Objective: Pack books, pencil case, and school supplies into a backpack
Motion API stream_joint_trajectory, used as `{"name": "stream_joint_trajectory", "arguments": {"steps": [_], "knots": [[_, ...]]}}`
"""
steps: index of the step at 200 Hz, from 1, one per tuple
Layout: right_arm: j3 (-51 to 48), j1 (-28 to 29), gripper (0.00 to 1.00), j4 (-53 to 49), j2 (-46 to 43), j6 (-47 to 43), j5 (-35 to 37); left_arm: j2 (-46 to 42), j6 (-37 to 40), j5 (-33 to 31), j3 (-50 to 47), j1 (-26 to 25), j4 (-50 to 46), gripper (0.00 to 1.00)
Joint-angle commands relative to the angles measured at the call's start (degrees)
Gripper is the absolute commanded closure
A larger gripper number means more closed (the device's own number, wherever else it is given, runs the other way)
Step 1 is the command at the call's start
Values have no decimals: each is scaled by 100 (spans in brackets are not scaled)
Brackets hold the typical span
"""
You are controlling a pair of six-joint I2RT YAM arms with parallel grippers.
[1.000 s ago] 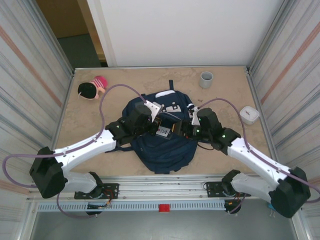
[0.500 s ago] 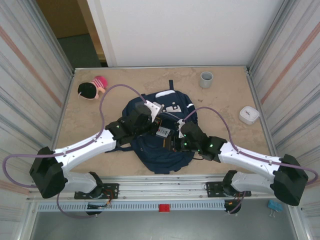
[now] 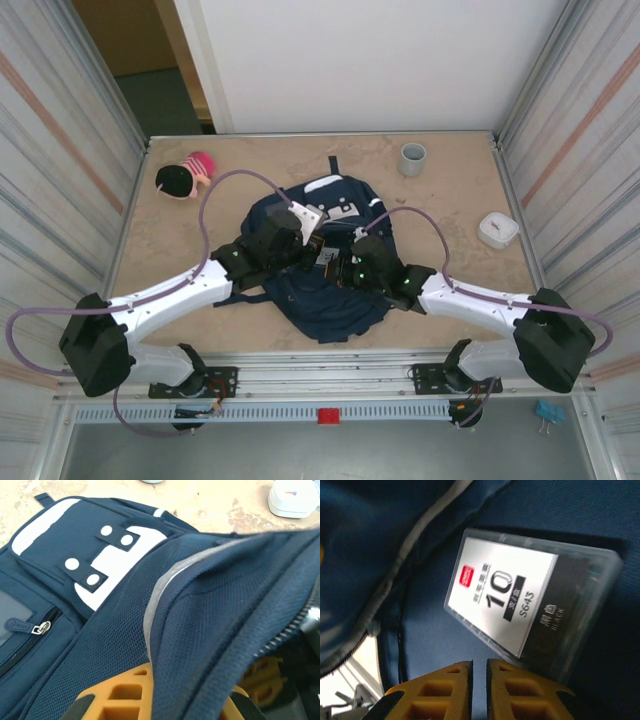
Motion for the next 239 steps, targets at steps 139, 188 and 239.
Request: {"name": "stream_joint_trajectory", "arguments": {"steps": [139,188,239], "knots": [[-1331,-710,11,-139,-3299,628,-774,-899,248,706,-658,294,-32,21],[-1613,-870,11,510,-2942,1194,-1259,-2113,427,1402,-1617,1123,-199,19],[-1550,-823,14,1203,-2257,1321,-1488,-2287,3077,1377,-1864,1173,-739,25]]}}
